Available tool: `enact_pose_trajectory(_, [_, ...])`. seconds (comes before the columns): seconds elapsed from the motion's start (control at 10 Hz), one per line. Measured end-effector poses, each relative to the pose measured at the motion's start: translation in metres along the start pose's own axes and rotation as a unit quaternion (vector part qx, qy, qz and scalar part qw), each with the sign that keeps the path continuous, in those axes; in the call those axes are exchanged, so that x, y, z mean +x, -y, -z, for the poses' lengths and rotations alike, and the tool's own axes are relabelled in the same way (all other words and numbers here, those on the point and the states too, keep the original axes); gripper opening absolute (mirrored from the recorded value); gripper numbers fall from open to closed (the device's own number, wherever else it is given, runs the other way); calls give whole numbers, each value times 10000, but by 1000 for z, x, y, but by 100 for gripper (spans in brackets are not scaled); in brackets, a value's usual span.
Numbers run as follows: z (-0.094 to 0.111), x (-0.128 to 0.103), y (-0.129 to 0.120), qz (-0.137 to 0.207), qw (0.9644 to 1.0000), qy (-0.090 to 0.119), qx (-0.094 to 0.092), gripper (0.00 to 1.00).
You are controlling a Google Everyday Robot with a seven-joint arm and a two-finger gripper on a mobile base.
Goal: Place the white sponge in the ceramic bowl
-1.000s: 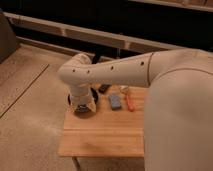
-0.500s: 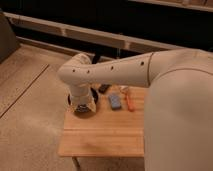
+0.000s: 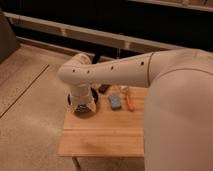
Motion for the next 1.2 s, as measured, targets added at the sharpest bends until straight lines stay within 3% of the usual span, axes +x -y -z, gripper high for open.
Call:
enact_pose_trajectory(0.8, [3,-3,-1,14,10000,84,23,65])
enact_pose_trajectory(1.0, [26,-32,-17,158,9970,738,-145,65])
enact_pose_trajectory(1.2, [55,-52,-29,358,9892,1392,-288,65])
